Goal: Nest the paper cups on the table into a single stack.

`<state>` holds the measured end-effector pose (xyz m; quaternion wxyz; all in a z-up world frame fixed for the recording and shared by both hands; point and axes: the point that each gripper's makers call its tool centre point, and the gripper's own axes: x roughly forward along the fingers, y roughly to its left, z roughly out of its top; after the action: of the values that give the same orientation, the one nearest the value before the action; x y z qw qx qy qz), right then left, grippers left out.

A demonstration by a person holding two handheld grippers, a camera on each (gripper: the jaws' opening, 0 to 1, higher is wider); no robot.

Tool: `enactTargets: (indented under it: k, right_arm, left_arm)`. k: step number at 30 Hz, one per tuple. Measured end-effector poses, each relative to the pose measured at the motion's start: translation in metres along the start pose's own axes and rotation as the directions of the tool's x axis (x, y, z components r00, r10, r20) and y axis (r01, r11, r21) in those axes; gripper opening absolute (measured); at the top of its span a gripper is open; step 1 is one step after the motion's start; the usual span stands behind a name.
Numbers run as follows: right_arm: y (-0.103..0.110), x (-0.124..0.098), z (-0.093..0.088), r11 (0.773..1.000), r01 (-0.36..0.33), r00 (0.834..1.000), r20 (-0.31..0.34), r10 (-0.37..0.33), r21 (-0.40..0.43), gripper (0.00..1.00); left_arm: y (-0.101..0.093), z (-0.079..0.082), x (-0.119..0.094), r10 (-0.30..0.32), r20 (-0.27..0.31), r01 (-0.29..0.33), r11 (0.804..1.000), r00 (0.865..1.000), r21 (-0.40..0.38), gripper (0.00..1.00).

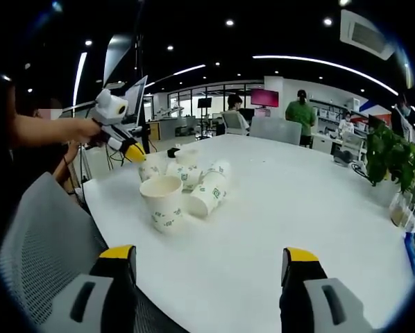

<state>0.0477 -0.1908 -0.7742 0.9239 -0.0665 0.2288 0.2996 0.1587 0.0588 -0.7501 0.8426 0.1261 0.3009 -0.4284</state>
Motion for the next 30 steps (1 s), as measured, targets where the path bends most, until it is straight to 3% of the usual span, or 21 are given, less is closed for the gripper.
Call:
enactTargets:
  k: [20,30]
  right_arm:
    - [0.001,0.000,0.000,1.000,-0.004,1.000,-0.001,0.004,0.001,0.88]
    - [0.001,0.000,-0.001,1.000,-0.005,1.000,-0.002,0.005,0.004,0.88]
  left_arm:
    - [-0.021,0.038,-0.017,-0.033,0.036,0.030,0.995,0.999,0.092,0.00]
    - [-0.041,0.065,-0.025,-0.066,0.053,0.057,0.986,0.996,0.156,0.00]
